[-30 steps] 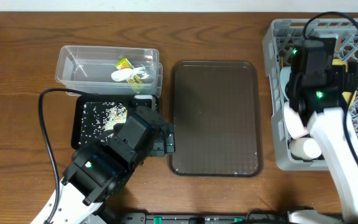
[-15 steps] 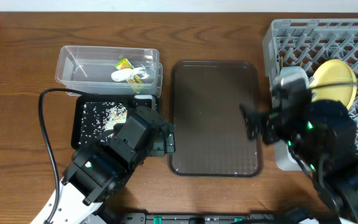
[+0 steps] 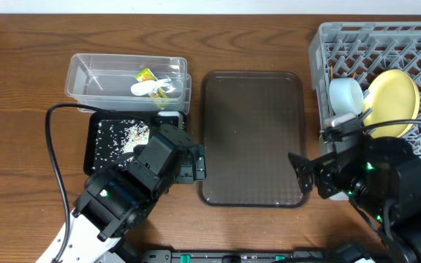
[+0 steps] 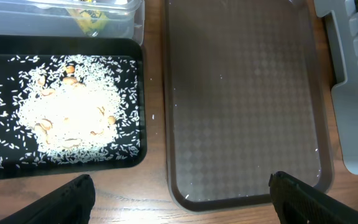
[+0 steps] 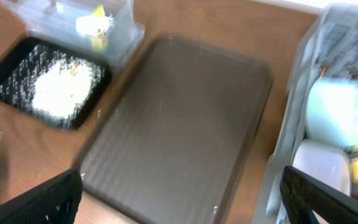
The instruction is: Sort waste into correct bins and load items into the dishwasher rack
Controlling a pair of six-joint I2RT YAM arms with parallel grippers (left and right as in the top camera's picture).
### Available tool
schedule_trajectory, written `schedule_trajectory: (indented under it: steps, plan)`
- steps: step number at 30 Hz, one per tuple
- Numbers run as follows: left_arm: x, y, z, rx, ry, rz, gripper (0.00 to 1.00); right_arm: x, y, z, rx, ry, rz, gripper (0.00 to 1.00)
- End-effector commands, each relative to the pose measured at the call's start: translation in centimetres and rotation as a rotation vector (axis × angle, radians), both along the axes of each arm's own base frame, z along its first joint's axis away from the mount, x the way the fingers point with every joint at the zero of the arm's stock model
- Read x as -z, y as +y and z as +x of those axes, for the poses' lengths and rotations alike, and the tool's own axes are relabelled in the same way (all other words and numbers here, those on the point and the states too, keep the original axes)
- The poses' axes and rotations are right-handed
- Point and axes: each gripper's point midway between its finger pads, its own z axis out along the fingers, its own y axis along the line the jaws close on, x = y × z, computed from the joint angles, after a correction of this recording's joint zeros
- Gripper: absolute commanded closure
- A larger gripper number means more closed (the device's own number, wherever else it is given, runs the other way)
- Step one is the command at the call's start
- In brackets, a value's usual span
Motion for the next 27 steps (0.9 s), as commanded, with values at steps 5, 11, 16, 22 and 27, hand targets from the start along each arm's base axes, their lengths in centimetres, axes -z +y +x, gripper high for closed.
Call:
schedule_trajectory:
  steps: [5,11,16,22,27]
  plan:
    - [-0.5,0.3,0.2,-0.009,-0.020,0.005,0.09,-2.1,-0.6,0.2,0.012,-0.303,0.076,0.01]
    - [-0.5,0.3,0.2,-0.009,-0.020,0.005,0.09,4.0,-0.6,0.1,0.012,-0.384,0.121,0.01]
    - [-0.5,0.3,0.2,-0.009,-0.020,0.005,0.08,9.1,-0.3,-0.2,0.001,-0.404,0.158,0.01]
    - [-0.5,0.3,0.2,-0.009,-0.020,0.005,0.08,12.0,-0.4,-0.2,0.009,-0.490,0.194,0.01]
    - [-0.5,0.3,0.2,-0.009,-0.020,0.005,0.09,13.8,-0.2,0.6,0.013,-0.523,0.209,0.01]
